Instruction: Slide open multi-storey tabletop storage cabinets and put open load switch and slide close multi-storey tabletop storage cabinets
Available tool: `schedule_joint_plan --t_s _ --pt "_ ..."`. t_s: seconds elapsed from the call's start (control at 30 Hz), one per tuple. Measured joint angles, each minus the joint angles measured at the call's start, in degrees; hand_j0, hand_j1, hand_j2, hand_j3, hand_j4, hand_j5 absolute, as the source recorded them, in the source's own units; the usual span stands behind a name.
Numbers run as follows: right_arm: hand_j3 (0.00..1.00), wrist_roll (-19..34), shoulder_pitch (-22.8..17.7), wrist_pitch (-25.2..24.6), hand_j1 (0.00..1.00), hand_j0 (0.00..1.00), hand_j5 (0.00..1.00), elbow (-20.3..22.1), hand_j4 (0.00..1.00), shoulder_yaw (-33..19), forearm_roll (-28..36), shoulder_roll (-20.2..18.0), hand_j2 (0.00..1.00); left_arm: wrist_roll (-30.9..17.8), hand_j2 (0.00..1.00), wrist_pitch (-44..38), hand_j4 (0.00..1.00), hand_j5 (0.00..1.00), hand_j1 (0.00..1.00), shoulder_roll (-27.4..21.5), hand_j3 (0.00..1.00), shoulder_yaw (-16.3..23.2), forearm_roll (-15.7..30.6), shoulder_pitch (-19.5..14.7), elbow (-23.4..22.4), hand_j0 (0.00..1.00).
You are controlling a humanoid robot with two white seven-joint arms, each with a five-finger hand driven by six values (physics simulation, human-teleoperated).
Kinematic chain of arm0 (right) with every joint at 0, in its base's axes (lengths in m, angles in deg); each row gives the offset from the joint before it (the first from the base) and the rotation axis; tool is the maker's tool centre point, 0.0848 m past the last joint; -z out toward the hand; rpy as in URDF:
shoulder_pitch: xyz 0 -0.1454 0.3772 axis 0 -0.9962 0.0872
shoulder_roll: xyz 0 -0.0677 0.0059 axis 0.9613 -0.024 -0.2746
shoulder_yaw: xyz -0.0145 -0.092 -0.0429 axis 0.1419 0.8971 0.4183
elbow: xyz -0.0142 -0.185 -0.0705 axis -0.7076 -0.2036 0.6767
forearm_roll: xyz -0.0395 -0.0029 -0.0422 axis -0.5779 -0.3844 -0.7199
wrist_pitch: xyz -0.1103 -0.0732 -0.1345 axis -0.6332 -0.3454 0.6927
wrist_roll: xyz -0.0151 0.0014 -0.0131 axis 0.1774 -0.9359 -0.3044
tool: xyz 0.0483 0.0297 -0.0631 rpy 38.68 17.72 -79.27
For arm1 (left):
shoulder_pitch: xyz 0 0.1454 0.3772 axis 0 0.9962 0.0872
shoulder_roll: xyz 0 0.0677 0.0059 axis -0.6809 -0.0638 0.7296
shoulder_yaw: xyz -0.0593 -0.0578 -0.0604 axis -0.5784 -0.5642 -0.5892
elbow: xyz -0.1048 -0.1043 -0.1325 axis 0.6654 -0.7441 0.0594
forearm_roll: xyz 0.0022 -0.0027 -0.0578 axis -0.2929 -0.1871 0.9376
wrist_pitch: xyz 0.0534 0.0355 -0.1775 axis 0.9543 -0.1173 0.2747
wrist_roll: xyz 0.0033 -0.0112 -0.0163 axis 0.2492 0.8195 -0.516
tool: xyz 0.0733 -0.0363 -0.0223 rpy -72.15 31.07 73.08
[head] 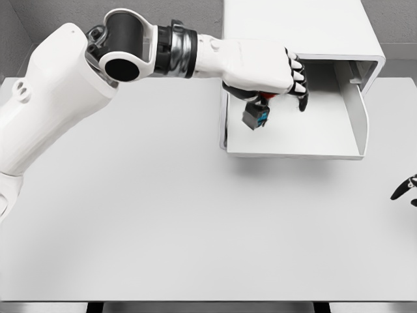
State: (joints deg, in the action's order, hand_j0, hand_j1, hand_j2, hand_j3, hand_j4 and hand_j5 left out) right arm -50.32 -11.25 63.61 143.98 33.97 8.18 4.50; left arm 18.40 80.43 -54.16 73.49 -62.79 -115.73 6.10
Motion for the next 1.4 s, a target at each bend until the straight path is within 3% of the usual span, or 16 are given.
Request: schedule_joint_plan --t_s 0.27,0.6,0.7,0.83,0.9,1.0,1.07,1.1,1.17,1.23,1.4 --pt "0.51 0.0 2.5 0.0 0.51 0.51 0.51 0.1 0.51 7.0 -2.8 -0.1 0.51 0.0 1.0 0.0 1.0 1.0 1.0 0.7 1.0 -0.2 0.3 -0.3 0.3 1.0" --pt "0.52 0.0 10.9 0.0 0.52 0.52 0.52 0.1 0.52 13.4 -3.0 -0.3 0.52 0.0 1.0 0.0 1.0 1.0 1.0 4.1 1.0 -0.1 0.9 -1.3 0.4 1.0" --pt "0.52 0.0 13.4 0.0 0.52 0.52 0.52 0.1 0.52 15.5 -3.0 -0.3 0.52 0.0 1.0 0.0 1.0 1.0 1.0 0.4 1.0 -0.4 8.2 -4.3 3.0 1.0" --pt "0.52 0.0 16.6 0.0 0.52 0.52 0.52 0.1 0.52 18.4 -2.9 -0.3 0.52 0.0 1.0 0.0 1.0 1.0 1.0 -14.9 1.0 -1.7 22.5 -4.8 6.7 1.0" --pt "0.52 0.0 17.5 0.0 0.52 0.52 0.52 0.1 0.52 19.3 -2.9 -0.3 0.52 0.0 1.0 0.0 1.0 1.0 1.0 -24.1 1.0 -3.1 26.0 -0.4 7.1 1.0" --pt "0.53 0.0 18.7 0.0 0.53 0.53 0.53 0.1 0.53 20.1 -2.9 -0.4 0.53 0.0 1.0 0.0 1.0 1.0 1.0 -33.8 1.0 -9.9 28.4 16.4 3.9 1.0" --pt "0.53 0.1 19.8 0.0 0.53 0.53 0.53 0.1 0.53 20.8 -2.9 -0.4 0.53 0.0 1.0 0.2 1.0 1.0 1.0 -36.4 1.0 -17.7 28.2 28.2 2.9 1.0" --pt "0.53 0.4 20.5 0.2 0.53 0.53 0.53 0.0 0.53 21.0 -3.7 -0.4 0.53 0.0 1.0 0.1 1.0 1.0 1.0 -37.0 1.0 -20.3 28.3 29.2 3.1 1.0" --pt "0.53 0.4 20.7 0.0 0.53 0.53 0.53 0.0 0.53 21.2 -3.9 -0.4 0.53 0.0 1.0 0.1 1.0 1.0 1.0 -37.0 1.0 -23.3 26.6 36.2 5.2 1.0" --pt "0.53 0.5 21.1 0.0 0.53 0.53 0.53 -0.1 0.53 21.4 -4.1 -0.4 0.53 0.0 1.0 0.0 1.0 1.0 1.0 -36.1 1.0 -24.7 22.7 38.5 7.9 1.0" --pt "0.55 0.5 21.4 -0.2 0.55 0.55 0.55 -0.2 0.55 21.6 -4.3 -0.4 0.55 0.0 1.0 0.0 1.0 1.0 1.0 -35.4 1.0 -25.8 18.9 38.1 14.6 1.0"
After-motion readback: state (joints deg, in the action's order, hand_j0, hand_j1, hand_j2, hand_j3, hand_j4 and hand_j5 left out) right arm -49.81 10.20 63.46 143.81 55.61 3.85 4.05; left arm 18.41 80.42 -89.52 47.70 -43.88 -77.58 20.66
